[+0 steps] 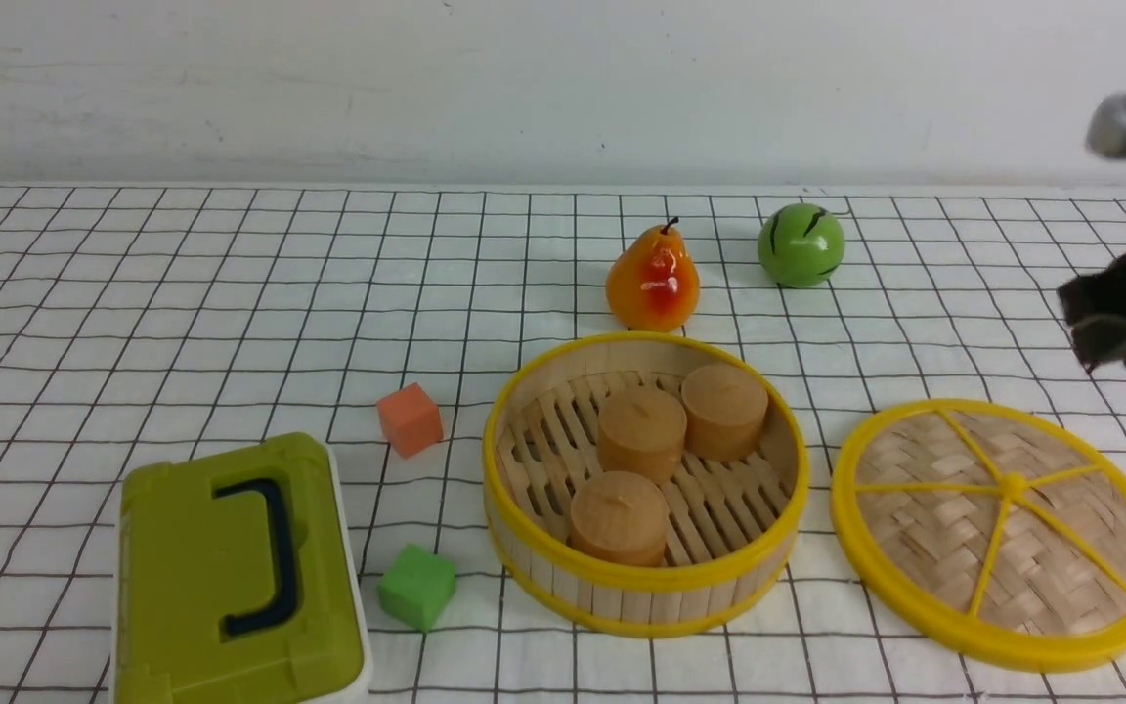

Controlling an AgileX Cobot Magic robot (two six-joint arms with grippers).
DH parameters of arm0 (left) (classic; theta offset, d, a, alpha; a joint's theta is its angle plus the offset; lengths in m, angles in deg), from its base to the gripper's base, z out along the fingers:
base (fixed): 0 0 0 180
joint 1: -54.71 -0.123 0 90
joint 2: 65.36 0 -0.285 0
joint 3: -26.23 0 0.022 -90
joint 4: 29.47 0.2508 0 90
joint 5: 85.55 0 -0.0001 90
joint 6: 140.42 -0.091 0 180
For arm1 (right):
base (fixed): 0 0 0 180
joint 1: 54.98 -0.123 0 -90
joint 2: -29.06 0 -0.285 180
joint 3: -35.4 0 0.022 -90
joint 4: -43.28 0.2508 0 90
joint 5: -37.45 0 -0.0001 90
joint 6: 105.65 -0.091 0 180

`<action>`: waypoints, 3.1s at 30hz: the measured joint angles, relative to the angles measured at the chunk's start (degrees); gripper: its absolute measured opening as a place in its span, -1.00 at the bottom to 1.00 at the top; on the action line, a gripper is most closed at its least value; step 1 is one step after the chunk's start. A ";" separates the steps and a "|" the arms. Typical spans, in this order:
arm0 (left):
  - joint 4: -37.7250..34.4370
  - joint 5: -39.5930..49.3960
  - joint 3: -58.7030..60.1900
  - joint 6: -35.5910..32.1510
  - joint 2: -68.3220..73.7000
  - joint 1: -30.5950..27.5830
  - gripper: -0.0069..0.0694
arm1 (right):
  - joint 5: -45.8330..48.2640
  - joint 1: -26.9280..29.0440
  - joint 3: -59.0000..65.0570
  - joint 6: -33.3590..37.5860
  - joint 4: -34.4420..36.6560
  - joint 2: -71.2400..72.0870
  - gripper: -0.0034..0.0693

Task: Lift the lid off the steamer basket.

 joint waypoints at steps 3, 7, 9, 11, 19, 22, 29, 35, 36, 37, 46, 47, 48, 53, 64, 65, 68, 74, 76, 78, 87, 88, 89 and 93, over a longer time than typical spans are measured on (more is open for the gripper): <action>0.00 0.00 0.00 0.00 0.00 0.00 -0.19 | 0.25 0.00 0.59 2.01 2.36 8.13 -0.44; 0.00 0.00 0.00 0.00 0.00 0.00 -0.19 | 0.08 0.00 5.67 4.28 4.20 20.35 -0.53; 0.00 0.00 0.00 0.00 0.00 0.00 -0.19 | -0.35 0.00 9.13 4.65 4.39 26.38 -0.58; 0.00 0.00 0.00 0.00 0.00 0.00 -0.19 | -1.06 0.00 11.65 4.69 4.46 29.82 -0.62; 0.00 0.00 0.00 0.00 0.00 0.00 -0.19 | -6.61 0.00 24.75 4.81 4.57 45.25 -0.93; 0.04 0.00 0.00 0.00 0.00 0.00 -0.19 | -6.68 0.00 26.13 4.70 5.00 47.06 -0.95; 0.04 0.00 0.00 0.00 0.00 0.00 -0.19 | -4.91 0.00 27.89 4.65 5.14 47.57 -0.95; 0.04 0.00 0.00 0.00 0.00 0.00 -0.19 | -4.54 0.00 28.08 4.65 5.19 47.57 -0.94; 0.04 0.00 0.00 0.00 0.00 0.00 -0.19 | -4.54 0.00 28.08 4.65 5.13 47.57 -0.94; 0.04 0.00 0.00 0.00 0.00 0.00 -0.19 | -4.54 0.00 28.08 4.65 4.78 47.57 -0.93; 0.04 0.00 0.00 0.00 0.00 0.00 -0.19 | -6.24 0.00 29.64 4.65 2.30 48.27 -0.92; 0.04 0.00 0.00 0.00 0.00 0.00 -0.19 | -7.25 0.00 30.66 4.65 1.62 48.80 -0.92; 0.04 0.00 0.00 0.00 0.00 0.00 -0.19 | -7.83 0.00 30.90 4.65 1.47 49.12 -0.92; 0.04 0.00 0.00 0.00 0.00 0.00 -0.19 | -19.09 0.00 40.93 4.22 -4.70 55.65 -0.94; 0.04 0.00 0.00 0.00 0.00 0.00 -0.19 | -30.10 0.00 64.60 -17.48 -19.69 72.16 -0.97; 0.04 0.00 0.00 0.00 0.00 0.00 -0.19 | -30.27 0.00 66.02 -18.16 -19.85 73.40 -0.97; 0.04 0.00 0.00 0.00 0.00 0.00 -0.19 | -30.94 0.00 70.34 -19.27 -18.94 76.48 -0.97; 0.04 0.00 0.00 0.00 0.00 0.00 -0.19 | -29.47 1.79 71.42 -16.51 -14.61 77.31 -0.97; 0.04 0.00 0.00 0.00 0.00 0.00 -0.19 | -29.27 3.18 71.42 -14.03 -13.11 77.31 -0.97; 0.04 0.00 0.00 0.00 0.00 0.00 -0.19 | -29.08 3.68 71.42 -12.82 -12.58 77.31 -0.97; 0.04 0.00 0.00 0.00 0.00 0.00 -0.19 | -26.83 3.82 71.13 -10.82 -12.17 77.31 -0.97; 0.04 0.00 0.00 0.00 0.00 0.00 -0.19 | -26.59 3.82 71.07 -10.82 -12.17 77.31 -0.97; 0.04 0.00 0.00 0.00 0.00 0.00 -0.19 | -26.47 3.82 71.02 -10.82 -12.11 77.31 -0.97; 0.04 0.00 0.00 0.00 0.00 0.00 -0.19 | -26.24 3.82 70.96 -10.58 -11.94 77.31 -0.97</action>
